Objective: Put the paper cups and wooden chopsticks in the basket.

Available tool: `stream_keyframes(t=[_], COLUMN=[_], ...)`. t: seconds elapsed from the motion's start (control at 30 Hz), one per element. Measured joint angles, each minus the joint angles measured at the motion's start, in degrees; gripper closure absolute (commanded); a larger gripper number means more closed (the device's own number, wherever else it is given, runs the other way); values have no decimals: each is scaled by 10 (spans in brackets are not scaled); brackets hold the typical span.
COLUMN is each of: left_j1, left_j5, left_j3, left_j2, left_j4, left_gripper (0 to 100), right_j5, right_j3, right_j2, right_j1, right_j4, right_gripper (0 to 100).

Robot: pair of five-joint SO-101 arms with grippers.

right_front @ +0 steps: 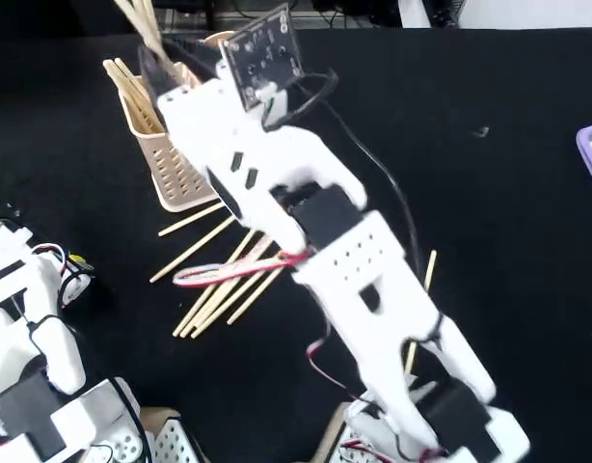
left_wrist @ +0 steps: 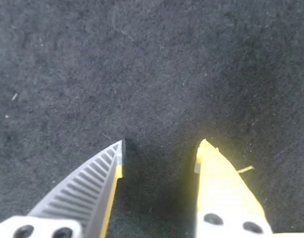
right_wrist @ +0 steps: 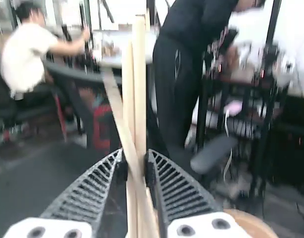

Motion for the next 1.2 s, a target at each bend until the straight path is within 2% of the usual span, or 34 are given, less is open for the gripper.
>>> stream_keyframes(t=[0.17,0.43,0.73,0.97,1.2], left_j1=[0,0,0,0,0], left_j5=[0,0,0,0,0], left_j3=[0,0,0,0,0], left_j2=[0,0,0,0,0], left_j4=[0,0,0,0,0], left_gripper=[762,762,762,762,762], right_j5=[0,0,0,0,0], right_j3=[-67,-182,-200,-236,-389], right_j2=[76,187,261,265,265], right_j1=[0,7,38,39,39], right_j4=[-52,-56,-46,107,340], right_gripper=[988,988,984,792,805])
